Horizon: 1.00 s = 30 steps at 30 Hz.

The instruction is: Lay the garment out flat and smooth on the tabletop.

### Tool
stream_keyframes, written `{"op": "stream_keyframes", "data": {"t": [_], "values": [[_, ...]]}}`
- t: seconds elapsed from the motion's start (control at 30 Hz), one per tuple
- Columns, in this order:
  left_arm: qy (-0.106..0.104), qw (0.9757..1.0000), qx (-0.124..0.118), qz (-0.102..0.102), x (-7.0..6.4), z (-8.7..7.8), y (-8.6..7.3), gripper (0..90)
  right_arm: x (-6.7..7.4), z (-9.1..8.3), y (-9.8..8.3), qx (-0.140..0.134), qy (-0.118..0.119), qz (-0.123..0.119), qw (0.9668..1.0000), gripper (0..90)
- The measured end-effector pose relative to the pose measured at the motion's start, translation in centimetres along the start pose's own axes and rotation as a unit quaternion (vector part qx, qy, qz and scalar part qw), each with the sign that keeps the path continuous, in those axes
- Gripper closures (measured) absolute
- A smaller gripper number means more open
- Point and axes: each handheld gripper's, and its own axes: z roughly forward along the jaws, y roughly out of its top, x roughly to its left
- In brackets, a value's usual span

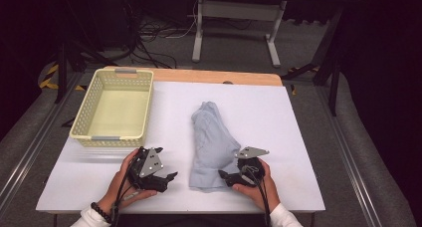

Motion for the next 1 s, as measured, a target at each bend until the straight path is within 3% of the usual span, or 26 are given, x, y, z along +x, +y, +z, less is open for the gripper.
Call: {"op": "stream_keyframes", "data": {"t": [0.1, 0.27, 0.37, 0.5, 0.73, 0.87, 1.0], "values": [[-0.006, 1.0000, 0.003, -0.004, 0.0, 0.1, 0.1, 14.2, 0.1, 0.0, 0.1, -0.001, 0.007, -0.002, 1.0000, 29.2], [-0.012, 0.9999, 0.003, -0.002, -0.4, 0.3, 0.3, 14.8, -0.1, -0.3, -0.1, -0.011, 0.034, -0.004, 0.9994, 49.2], [-0.013, 0.9999, 0.000, -0.001, -0.4, 0.2, 0.3, 15.1, -0.3, -0.2, -0.1, -0.011, 0.065, -0.006, 0.9978, 64.0], [-0.011, 0.9999, -0.002, -0.008, -0.3, 0.1, 0.3, 16.5, -0.4, -0.2, -0.1, -0.011, 0.080, -0.010, 0.9967, 68.9], [-0.020, 0.9996, -0.019, -0.003, -0.2, -0.3, 0.5, 15.0, -0.1, -0.5, -0.3, -0.024, 0.065, -0.028, 0.9972, 70.4], [-0.012, 0.9997, -0.020, -0.006, -0.1, -0.3, 0.4, 15.8, 0.3, -0.6, -0.4, -0.030, 0.049, -0.049, 0.9971, 70.4], [-0.009, 0.9997, -0.024, -0.002, -0.3, -0.6, 0.5, 15.2, 0.7, -0.8, -0.5, -0.037, 0.026, -0.087, 0.9952, 71.0]]}}
